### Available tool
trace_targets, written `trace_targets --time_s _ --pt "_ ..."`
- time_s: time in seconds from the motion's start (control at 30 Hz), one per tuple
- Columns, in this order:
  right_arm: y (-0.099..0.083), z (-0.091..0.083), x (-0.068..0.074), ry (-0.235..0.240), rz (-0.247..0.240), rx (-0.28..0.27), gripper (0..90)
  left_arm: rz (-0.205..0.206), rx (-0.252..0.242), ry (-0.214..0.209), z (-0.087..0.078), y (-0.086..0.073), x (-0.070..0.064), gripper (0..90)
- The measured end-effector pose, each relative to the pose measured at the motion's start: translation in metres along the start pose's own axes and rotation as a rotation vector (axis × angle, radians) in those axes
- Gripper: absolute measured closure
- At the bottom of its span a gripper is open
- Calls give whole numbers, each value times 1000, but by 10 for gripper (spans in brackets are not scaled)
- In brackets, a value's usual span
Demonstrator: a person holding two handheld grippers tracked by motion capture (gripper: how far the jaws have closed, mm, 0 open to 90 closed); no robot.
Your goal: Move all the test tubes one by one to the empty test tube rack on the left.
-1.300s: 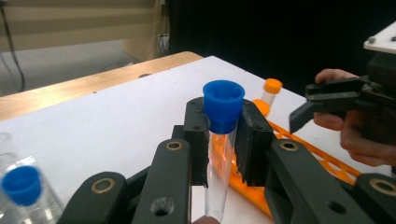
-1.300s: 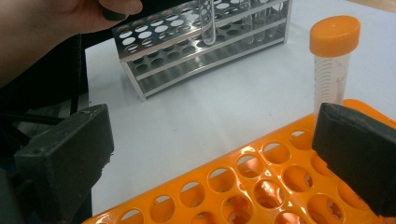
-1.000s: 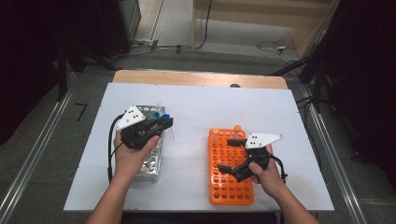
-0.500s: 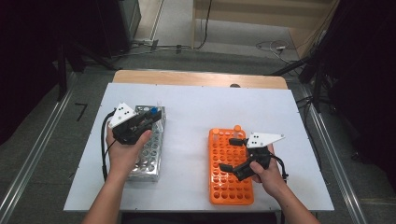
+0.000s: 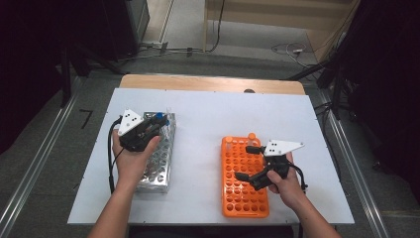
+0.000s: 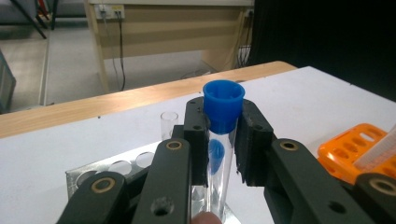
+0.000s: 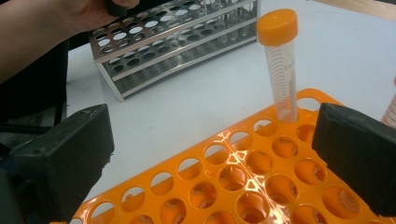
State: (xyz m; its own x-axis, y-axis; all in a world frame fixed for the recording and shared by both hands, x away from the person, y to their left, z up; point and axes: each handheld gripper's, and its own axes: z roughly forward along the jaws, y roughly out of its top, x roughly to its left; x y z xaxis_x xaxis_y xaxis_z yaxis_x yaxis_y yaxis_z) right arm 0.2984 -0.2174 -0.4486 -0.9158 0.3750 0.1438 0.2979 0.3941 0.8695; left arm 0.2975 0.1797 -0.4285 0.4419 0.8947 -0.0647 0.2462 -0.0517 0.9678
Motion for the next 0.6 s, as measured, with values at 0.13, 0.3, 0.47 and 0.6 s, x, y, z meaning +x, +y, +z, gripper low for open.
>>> trace_targets --time_s 0.13,0.3,0.47,0.6 --pt "-1 -2 -3 -6 9 1 0 29 32 2 1 -2 -2 765" --pt "-3 -1 -6 -10 13 10 0 34 99 7 3 -6 -4 763" --pt "-4 -4 -11 -26 22 8 0 22 143 2 4 -7 -3 757" --pt "-6 -7 -16 -37 36 -2 0 29 168 -7 5 -7 -5 741"
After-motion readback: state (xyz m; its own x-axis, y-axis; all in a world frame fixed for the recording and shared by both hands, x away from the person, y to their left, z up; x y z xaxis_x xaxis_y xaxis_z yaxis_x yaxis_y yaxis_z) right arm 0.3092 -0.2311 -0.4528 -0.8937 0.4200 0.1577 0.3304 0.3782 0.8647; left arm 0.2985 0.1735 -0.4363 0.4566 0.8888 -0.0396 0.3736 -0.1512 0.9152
